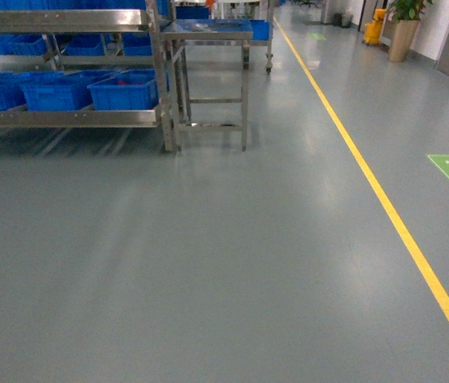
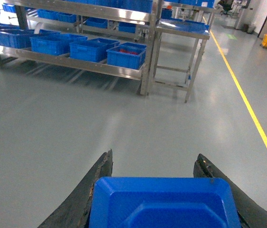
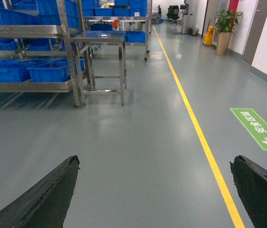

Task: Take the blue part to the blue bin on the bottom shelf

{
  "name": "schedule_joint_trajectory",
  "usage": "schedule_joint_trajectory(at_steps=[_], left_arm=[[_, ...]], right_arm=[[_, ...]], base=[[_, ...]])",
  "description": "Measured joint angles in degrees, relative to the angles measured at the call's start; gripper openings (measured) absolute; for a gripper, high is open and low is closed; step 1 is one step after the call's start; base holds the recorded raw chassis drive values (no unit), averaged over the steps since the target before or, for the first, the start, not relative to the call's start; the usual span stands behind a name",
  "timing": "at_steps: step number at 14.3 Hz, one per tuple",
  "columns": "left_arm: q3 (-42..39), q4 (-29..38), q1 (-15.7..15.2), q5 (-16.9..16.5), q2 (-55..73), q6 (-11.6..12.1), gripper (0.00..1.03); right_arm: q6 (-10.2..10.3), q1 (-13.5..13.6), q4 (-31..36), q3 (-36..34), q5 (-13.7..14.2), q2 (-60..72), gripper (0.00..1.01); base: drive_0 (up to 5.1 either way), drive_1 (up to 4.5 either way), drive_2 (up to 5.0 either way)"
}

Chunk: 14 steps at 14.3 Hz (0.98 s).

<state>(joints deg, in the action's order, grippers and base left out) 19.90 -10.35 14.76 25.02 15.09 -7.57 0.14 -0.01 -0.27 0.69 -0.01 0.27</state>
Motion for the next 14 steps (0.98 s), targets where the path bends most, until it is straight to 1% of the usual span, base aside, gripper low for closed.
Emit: schedule_joint_trajectory(at_steps=[14], left_arm=[[0.0, 0.2, 0.0, 0.0, 0.0, 0.0, 0.43]], right_arm=[[0.0, 0.0, 0.0, 0.0, 0.0, 0.0, 0.98]], base=[[0.0, 4.21, -4.1]])
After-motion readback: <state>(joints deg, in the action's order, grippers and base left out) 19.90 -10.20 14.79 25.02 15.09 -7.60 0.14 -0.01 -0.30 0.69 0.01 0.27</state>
